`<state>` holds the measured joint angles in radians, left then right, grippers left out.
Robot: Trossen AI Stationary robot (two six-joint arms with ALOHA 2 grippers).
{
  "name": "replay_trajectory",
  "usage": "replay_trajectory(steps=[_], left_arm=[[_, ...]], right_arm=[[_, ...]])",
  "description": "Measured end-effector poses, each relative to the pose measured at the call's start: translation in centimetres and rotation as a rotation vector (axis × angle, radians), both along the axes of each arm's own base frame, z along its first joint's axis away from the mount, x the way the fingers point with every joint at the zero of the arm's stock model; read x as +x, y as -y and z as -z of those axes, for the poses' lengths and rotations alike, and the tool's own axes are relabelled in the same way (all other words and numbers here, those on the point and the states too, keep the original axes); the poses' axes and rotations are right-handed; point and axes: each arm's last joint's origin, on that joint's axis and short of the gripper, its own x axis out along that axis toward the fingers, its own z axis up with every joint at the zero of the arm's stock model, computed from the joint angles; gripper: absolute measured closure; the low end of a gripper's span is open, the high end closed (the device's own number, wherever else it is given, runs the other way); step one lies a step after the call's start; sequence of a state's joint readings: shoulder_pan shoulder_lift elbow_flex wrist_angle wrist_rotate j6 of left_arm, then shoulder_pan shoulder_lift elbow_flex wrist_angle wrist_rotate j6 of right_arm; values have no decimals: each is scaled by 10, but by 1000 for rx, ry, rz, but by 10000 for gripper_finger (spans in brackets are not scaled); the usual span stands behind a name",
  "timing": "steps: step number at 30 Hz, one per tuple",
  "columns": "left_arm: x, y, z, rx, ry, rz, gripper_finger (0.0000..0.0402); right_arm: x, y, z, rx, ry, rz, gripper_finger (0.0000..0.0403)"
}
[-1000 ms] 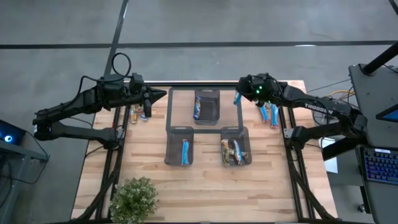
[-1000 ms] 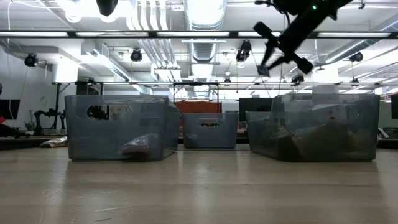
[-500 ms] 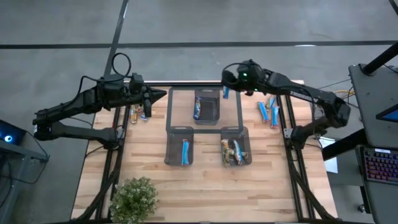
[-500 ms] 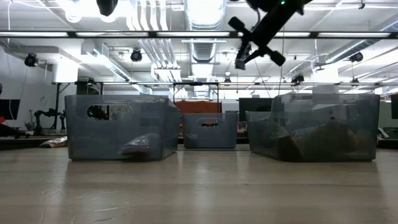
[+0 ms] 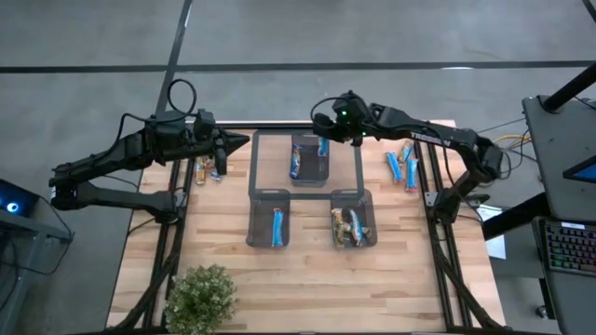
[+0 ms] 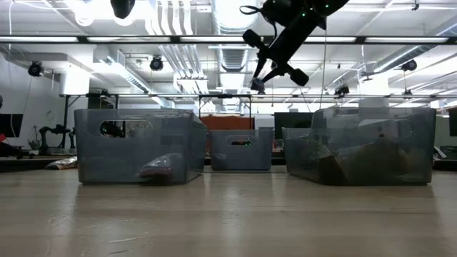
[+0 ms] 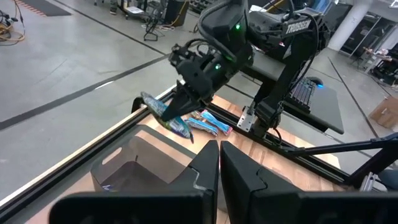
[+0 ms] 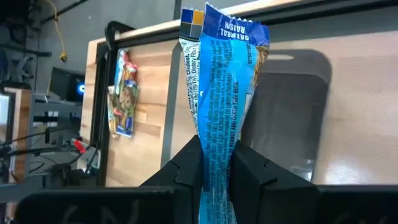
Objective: Pick and place Granola Bars by type
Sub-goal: Put the blue granola bar into the top black bin
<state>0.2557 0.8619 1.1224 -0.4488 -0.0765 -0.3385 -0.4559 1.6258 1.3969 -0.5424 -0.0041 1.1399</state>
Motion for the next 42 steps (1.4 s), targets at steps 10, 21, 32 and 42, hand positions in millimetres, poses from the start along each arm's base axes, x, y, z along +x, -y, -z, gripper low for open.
replay_trajectory(steps=[10, 21, 32, 42], left_arm=[[0, 0, 0, -13, 4, -3, 402], [3, -1, 11, -57, -17, -10, 402], [3, -1, 10, -61, -11, -11, 402], [3, -1, 10, -62, -12, -11, 402]], right_arm=[[15, -1, 24, 100, -30, -79, 351], [29, 5, 59, 171, -103, -93, 351], [38, 10, 88, 225, -168, -70, 351], [38, 14, 93, 230, -170, -47, 351]])
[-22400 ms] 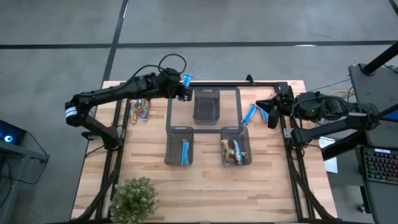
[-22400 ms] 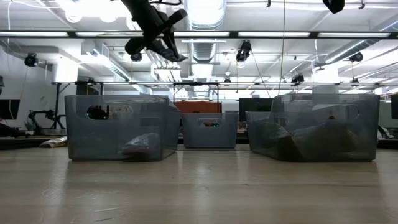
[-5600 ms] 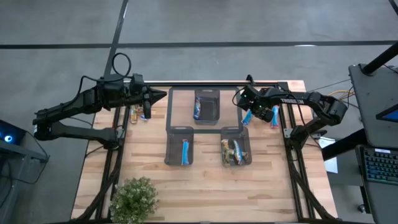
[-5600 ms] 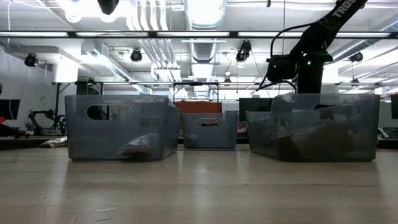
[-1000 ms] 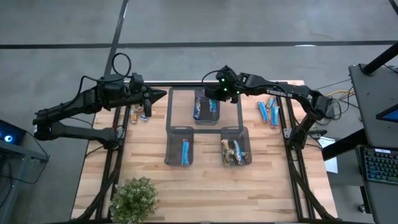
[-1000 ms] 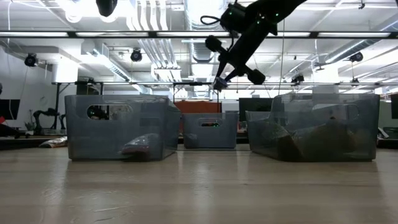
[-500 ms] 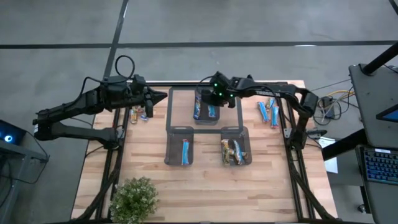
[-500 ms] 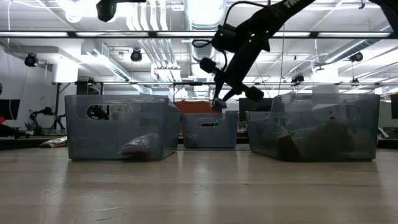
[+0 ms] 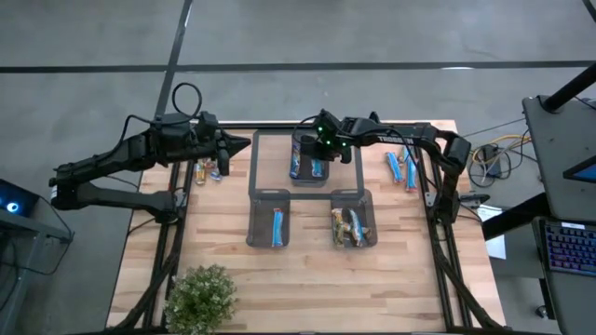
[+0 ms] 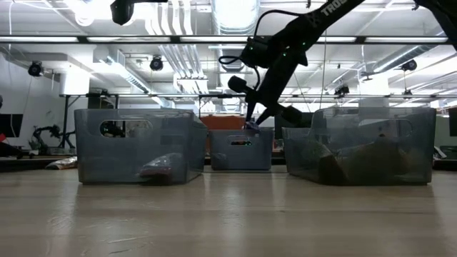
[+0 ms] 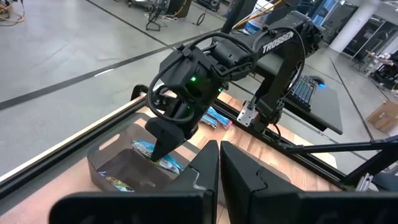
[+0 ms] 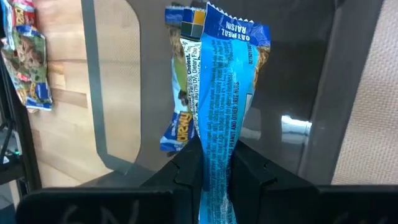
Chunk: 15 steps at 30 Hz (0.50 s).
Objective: Pick and place Granola Bars by type
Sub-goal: Put the blue granola bar into the top black bin
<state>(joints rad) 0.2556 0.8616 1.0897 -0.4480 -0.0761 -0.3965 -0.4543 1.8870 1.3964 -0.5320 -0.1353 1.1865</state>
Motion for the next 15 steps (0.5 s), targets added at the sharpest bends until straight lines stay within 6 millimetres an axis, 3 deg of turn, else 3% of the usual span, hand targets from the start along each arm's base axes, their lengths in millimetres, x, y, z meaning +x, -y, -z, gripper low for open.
replay_trajectory(steps=[15], left_arm=[[0, 0, 0, 0, -1, 0, 402]], right_arm=[[-2, 5, 0, -1, 8, 25, 351]])
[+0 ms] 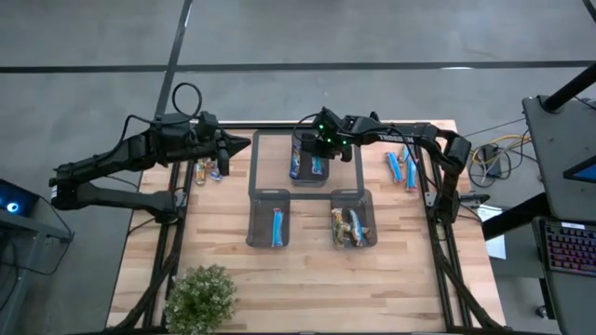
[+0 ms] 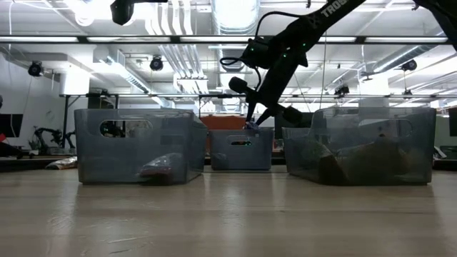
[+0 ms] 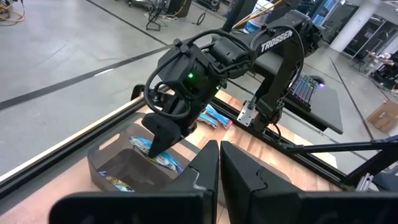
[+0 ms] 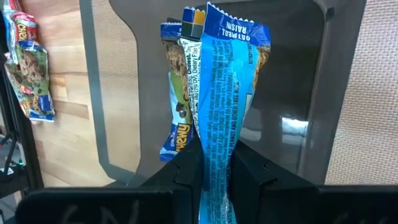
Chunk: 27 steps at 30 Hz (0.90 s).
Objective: Pick and place Granola Bars by type
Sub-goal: Put the blue granola bar into the top black bin
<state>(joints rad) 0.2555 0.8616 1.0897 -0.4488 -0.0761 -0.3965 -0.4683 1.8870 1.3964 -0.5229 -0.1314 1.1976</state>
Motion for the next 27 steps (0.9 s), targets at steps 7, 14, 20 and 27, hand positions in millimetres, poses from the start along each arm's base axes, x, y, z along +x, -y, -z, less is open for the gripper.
replay_trajectory(steps=[7, 14, 20, 27], left_arm=[[0, 0, 0, 0, 0, 0, 402], [0, 0, 0, -1, 0, 0, 402], [0, 0, 0, -1, 0, 0, 402], [0, 0, 0, -1, 0, 0, 402]], right_arm=[[0, 1, 0, 5, 4, 17, 351], [-1, 1, 0, 6, -8, 39, 351], [-4, 0, 3, 12, -51, 47, 351], [-5, -1, 4, 12, -59, 49, 351]])
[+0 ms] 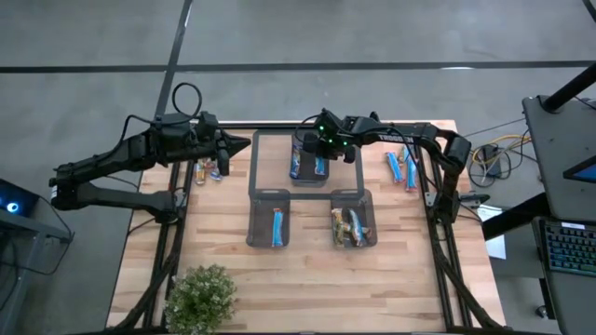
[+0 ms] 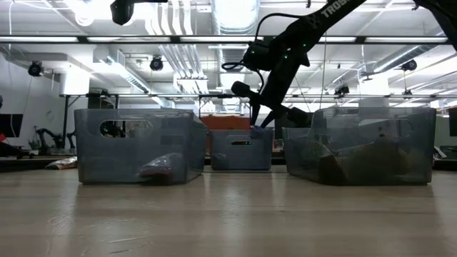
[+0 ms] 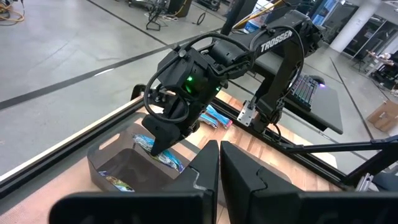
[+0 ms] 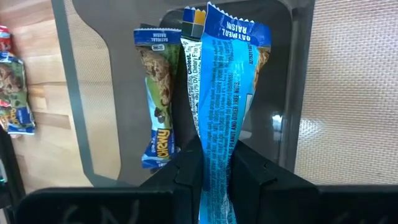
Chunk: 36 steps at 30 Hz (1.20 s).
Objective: Pick and place Granola Bars by type
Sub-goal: Put the blue granola bar into the top black bin
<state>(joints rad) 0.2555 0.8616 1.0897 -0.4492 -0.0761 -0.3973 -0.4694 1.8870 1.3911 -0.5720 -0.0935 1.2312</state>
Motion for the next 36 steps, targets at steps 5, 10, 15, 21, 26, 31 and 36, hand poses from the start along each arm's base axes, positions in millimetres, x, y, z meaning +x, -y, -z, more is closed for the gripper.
replay_trajectory(steps=[5, 10, 15, 21, 26, 31, 36], left_arm=[[0, 0, 0, 0, 0, -1, 402], [0, 0, 0, 0, 0, 0, 402], [0, 0, 0, 0, 0, 0, 402], [0, 0, 0, 0, 0, 0, 402], [0, 0, 0, 0, 0, 0, 402], [0, 0, 0, 0, 0, 0, 402], [0, 0, 0, 0, 0, 0, 402]], right_arm=[[0, 0, 0, -8, -4, 5, 351], [0, 0, 0, -8, -4, 5, 351], [0, 0, 0, -8, -4, 5, 351], [0, 0, 0, -8, -4, 5, 351], [0, 0, 0, -11, -6, 6, 351], [0, 0, 0, -12, -6, 7, 351], [0, 0, 0, -3, -4, 21, 338]])
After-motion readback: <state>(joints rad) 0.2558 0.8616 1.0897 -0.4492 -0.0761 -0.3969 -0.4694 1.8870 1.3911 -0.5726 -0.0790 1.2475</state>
